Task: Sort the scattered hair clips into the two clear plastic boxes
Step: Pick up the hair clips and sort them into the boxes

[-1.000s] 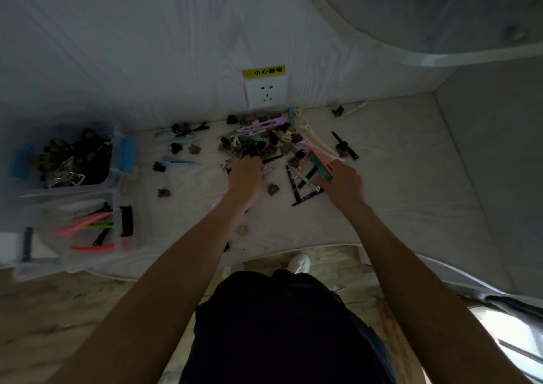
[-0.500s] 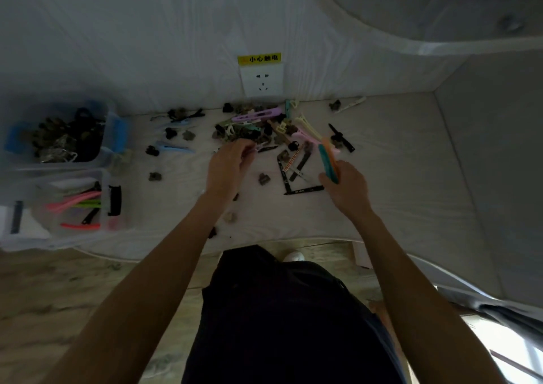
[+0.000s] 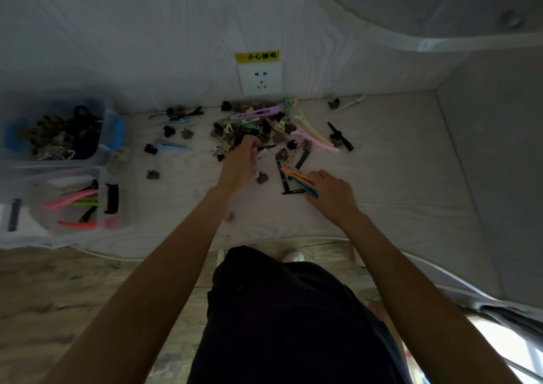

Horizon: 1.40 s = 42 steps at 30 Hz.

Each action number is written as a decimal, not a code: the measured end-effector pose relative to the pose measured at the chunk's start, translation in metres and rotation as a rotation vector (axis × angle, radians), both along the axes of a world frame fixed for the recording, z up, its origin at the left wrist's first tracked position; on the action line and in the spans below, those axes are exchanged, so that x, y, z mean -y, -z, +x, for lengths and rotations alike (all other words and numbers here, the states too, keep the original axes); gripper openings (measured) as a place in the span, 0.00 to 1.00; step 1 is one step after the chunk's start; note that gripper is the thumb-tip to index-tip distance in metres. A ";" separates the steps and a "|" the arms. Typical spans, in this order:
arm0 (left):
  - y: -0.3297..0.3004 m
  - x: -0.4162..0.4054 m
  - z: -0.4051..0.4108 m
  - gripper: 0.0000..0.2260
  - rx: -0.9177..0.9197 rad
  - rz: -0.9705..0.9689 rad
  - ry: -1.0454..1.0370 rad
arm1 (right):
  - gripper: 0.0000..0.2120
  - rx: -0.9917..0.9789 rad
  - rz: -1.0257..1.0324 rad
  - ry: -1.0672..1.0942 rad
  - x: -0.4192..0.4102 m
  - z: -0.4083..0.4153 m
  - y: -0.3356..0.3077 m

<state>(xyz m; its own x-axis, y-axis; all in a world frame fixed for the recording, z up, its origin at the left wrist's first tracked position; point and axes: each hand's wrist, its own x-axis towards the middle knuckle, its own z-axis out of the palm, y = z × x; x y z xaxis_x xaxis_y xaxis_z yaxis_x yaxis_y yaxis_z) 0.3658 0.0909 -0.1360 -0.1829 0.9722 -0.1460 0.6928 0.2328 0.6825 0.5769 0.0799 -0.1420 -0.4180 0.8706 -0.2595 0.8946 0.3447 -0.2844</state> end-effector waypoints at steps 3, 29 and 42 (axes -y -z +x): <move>0.004 -0.008 0.006 0.10 0.106 -0.078 -0.027 | 0.16 -0.006 -0.013 0.045 -0.001 0.009 -0.001; 0.004 -0.027 0.006 0.27 -0.299 -0.220 0.466 | 0.16 -0.091 -0.094 0.352 -0.034 -0.026 -0.004; 0.007 -0.020 -0.006 0.15 -0.422 -0.037 0.528 | 0.10 -0.220 -0.102 0.472 -0.023 -0.001 -0.013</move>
